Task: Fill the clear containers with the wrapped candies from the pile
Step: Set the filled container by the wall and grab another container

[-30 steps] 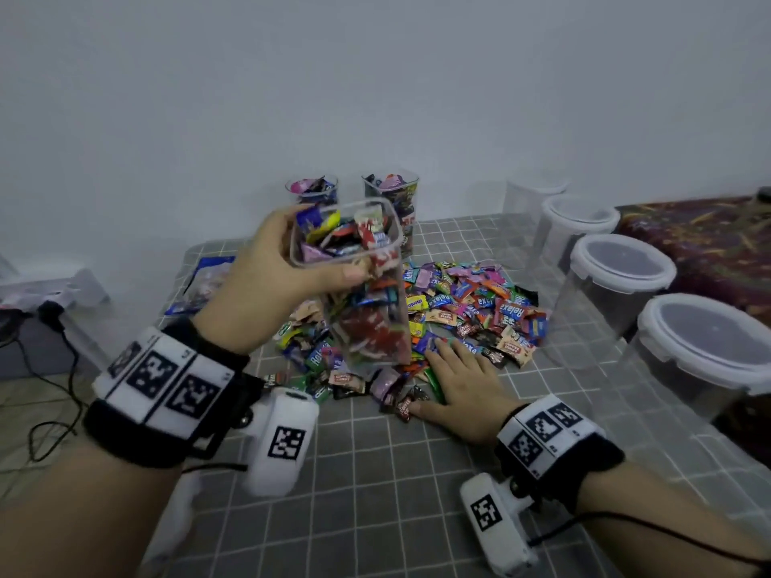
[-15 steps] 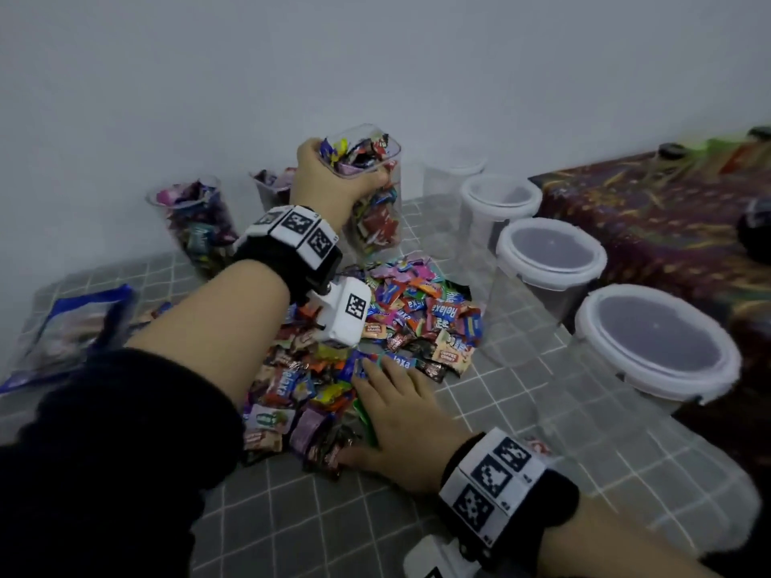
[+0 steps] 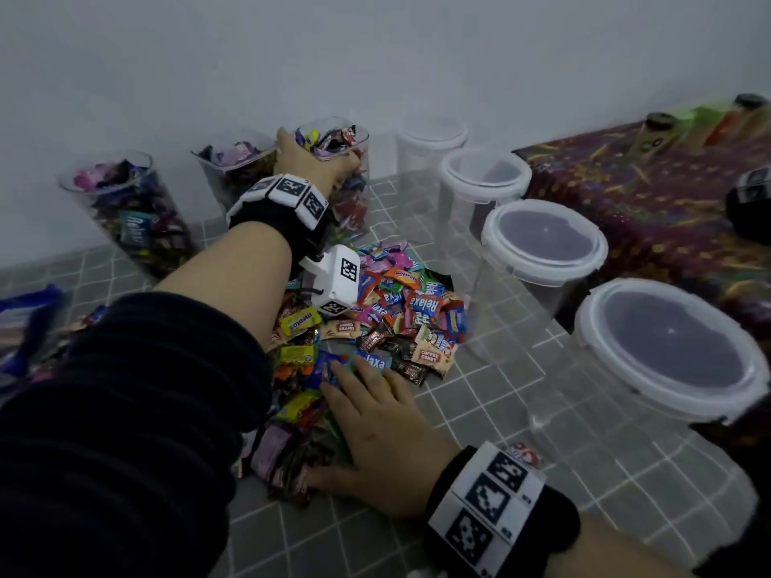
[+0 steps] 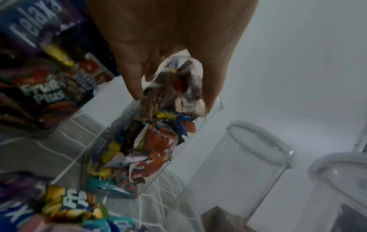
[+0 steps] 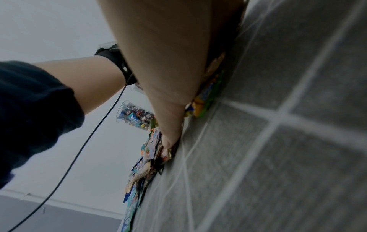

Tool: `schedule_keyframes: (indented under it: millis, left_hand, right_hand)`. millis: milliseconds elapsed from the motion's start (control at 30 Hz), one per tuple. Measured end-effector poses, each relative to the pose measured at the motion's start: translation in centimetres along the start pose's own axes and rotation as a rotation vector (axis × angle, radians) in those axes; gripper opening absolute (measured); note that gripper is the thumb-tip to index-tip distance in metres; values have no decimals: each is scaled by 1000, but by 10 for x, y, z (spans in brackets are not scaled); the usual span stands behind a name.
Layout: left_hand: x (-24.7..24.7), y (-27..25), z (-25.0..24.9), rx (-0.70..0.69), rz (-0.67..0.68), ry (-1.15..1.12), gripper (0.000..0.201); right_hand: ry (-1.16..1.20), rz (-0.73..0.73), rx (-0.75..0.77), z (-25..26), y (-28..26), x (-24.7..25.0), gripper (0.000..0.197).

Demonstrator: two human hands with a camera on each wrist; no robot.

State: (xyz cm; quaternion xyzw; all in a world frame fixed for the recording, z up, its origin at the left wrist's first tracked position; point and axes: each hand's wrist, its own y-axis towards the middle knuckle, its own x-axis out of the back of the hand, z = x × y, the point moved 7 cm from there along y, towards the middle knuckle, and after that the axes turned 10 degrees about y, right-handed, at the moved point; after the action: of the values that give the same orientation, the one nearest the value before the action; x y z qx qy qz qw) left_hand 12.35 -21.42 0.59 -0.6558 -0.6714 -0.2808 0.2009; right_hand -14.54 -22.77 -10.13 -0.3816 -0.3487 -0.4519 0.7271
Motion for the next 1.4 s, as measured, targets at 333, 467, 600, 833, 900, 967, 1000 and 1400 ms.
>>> schedule_keyframes:
  millis: [333,467,600,833,900,967,1000,1400]
  left_hand:
    - [32,-46,-55,-303,-186,234,51]
    - [-4,-42,-81,-393,19,218,68]
    - [-42,-38,-93,-416,250,291,99]
    - [-67,-32,-101,-493,283,572,73]
    - [-67,-32,-99,-501,257,574,65]
    - [-65,-32,-98,-501,232,569,63]
    - [-63,-32,-98,-503,217,569,63]
    - [4,-59,-100,-497,-31,244,55]
  right_hand:
    - [-24,4,-15,1,0,-1,89]
    - [-8,2,-10,0,-1,0,89]
    - [24,-26,16,0,0,0,88]
    - [36,-79,49,-2,3,-1,88]
    - [46,-83,54,-2,3,-1,88]
    - [54,-90,55,-2,3,0,87]
    - [54,-87,54,-2,2,0,87]
    - [-9,-43,11,-3,3,-2,88]
